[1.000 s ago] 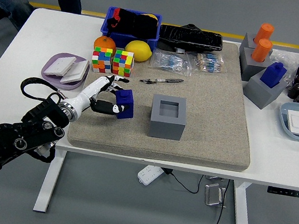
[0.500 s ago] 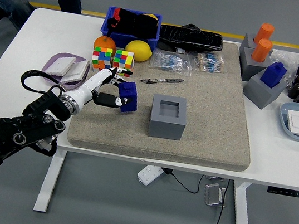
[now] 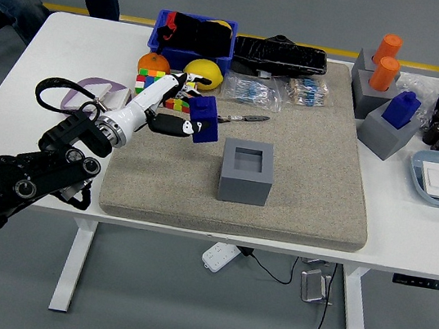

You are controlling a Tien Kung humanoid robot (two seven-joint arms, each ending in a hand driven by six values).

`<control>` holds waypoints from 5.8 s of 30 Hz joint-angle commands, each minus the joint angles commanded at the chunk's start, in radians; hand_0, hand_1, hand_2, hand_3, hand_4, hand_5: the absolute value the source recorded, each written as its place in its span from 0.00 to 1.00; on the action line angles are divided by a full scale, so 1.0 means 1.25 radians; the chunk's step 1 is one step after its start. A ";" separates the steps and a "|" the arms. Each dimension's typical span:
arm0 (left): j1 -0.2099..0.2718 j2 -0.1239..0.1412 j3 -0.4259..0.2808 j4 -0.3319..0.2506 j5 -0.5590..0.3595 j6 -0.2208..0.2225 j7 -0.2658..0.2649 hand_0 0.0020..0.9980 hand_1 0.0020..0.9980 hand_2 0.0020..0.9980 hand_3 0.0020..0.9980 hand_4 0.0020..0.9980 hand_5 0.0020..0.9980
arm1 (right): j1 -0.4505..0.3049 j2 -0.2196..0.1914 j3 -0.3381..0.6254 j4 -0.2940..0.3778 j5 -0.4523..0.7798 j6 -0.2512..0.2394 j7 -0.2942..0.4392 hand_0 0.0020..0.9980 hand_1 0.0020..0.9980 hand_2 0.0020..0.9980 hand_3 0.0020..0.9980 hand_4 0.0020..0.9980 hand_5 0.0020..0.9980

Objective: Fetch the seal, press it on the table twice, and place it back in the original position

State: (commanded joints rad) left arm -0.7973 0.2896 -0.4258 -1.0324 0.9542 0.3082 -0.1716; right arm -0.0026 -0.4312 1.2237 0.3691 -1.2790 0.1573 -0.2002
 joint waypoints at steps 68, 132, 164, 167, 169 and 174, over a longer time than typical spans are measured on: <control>-0.097 -0.090 0.158 0.025 -0.030 -0.016 0.013 0.77 0.45 0.42 0.83 0.61 0.00 | 0.003 0.000 -0.008 -0.002 0.002 0.000 0.000 0.93 0.77 0.77 0.78 0.83 0.46; -0.134 -0.087 0.192 0.036 0.008 -0.030 0.035 0.77 0.51 0.45 0.83 0.62 0.00 | 0.004 -0.002 -0.002 -0.002 -0.001 0.001 0.000 0.93 0.77 0.77 0.78 0.83 0.46; -0.124 -0.084 0.195 0.045 -0.022 -0.045 0.034 0.81 0.72 0.62 0.84 0.75 0.00 | 0.001 0.000 -0.008 -0.002 0.000 0.001 0.000 0.93 0.77 0.77 0.78 0.83 0.46; -0.123 -0.083 0.194 0.045 -0.024 -0.047 0.033 0.82 0.76 0.68 0.84 0.80 0.00 | -0.001 0.000 -0.009 -0.002 -0.001 0.001 0.000 0.93 0.77 0.77 0.78 0.83 0.46; -0.123 -0.083 0.194 0.046 -0.025 -0.049 0.033 0.82 0.76 0.68 0.84 0.80 0.00 | -0.001 0.000 -0.009 -0.003 -0.001 0.001 0.000 0.93 0.77 0.77 0.78 0.83 0.46; -0.123 -0.084 0.192 0.046 -0.027 -0.052 0.031 0.83 0.77 0.71 0.84 0.82 0.00 | 0.000 -0.001 -0.008 -0.002 -0.001 0.001 0.000 0.93 0.77 0.77 0.78 0.83 0.46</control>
State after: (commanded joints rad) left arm -0.9509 0.1848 -0.1852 -0.9751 0.9201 0.2434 -0.1323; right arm -0.0029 -0.4323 1.2135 0.3672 -1.2803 0.1591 -0.1997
